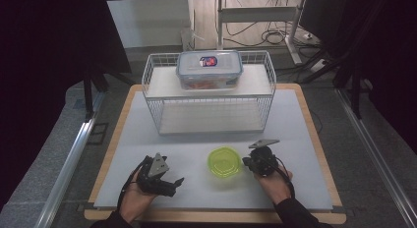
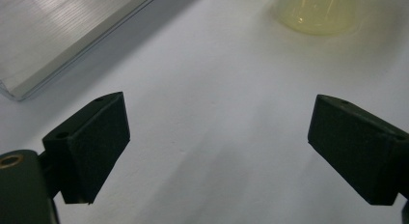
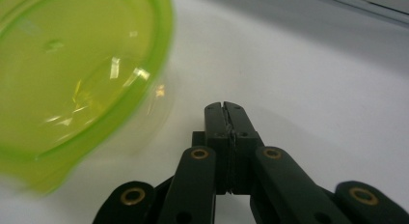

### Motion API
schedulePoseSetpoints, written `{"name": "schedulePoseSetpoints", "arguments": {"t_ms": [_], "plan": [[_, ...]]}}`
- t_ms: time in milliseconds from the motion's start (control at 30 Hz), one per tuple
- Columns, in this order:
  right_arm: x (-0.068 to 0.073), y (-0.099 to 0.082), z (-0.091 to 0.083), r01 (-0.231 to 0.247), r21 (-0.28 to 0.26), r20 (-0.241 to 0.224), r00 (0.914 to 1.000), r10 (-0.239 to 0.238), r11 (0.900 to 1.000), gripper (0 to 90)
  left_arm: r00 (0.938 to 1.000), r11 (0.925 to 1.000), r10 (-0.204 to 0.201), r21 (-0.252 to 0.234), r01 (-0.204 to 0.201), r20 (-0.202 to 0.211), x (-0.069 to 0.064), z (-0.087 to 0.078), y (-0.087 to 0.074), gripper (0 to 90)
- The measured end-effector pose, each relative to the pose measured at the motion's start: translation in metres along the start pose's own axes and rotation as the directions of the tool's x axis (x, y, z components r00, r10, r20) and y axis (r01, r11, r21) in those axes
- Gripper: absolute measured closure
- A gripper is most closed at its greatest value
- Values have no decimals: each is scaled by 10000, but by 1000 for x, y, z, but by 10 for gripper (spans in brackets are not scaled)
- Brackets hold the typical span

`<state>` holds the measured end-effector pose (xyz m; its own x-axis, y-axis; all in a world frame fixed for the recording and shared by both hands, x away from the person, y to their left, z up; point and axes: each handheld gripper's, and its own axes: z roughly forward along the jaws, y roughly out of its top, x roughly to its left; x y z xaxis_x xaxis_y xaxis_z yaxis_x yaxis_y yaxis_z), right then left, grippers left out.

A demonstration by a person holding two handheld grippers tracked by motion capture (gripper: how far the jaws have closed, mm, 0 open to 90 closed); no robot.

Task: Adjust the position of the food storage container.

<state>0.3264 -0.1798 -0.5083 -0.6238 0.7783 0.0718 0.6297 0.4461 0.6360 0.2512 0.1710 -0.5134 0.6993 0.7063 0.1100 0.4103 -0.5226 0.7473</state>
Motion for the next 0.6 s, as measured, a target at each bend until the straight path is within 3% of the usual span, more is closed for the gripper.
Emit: {"name": "schedulePoseSetpoints", "arguments": {"t_ms": [167, 367, 600], "plan": [[6, -15, -25, 11, -194, -299, 9996, -17, 9998, 897, 10000, 10000, 44, 42, -44, -18, -1, 1, 0, 74], [34, -28, -46, 359, -278, -990, 9943, -385, 9990, 897, 10000, 10000, 68, 59, -68, -15, -1, 1, 1, 74], [65, -23, -44, 948, -313, -1837, 9780, -990, 9950, 897, 10000, 10000, 83, 39, -83, -13, -2, 1, 1, 74]]}}
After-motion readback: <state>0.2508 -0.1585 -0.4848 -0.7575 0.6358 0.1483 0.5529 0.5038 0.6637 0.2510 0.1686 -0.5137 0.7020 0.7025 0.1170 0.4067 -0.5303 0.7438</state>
